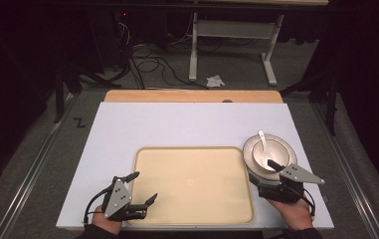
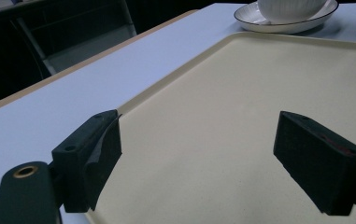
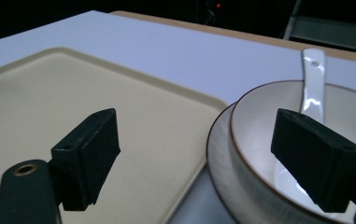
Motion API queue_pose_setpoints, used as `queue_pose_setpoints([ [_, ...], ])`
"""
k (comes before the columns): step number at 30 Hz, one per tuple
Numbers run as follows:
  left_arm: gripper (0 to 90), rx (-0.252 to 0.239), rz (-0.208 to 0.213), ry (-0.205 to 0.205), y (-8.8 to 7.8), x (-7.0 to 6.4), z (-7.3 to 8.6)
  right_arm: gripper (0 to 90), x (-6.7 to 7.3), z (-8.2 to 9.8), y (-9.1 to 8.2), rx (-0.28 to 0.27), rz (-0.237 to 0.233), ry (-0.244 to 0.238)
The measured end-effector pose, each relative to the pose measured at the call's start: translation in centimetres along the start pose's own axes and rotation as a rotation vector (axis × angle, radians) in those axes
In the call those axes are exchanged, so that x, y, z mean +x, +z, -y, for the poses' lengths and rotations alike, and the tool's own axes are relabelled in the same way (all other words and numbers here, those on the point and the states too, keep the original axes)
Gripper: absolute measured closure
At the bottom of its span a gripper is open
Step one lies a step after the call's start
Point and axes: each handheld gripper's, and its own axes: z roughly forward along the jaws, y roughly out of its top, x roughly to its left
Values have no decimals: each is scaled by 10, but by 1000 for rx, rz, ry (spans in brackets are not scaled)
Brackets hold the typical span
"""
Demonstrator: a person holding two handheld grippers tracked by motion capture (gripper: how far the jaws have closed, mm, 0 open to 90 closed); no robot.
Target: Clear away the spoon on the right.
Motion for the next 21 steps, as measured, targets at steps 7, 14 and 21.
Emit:
queue_pose_setpoints([
  [7, 159, -7, 2, 0, -2, -1, 0, 330, -20, -22, 16, 36, 90, 18],
  [14, 158, -9, 2, -2, -2, 0, 0, 524, -43, -46, 39, 107, 175, 35],
  [21, 159, -9, 2, -3, -2, 0, 0, 900, -50, -68, 65, 215, 193, -24],
])
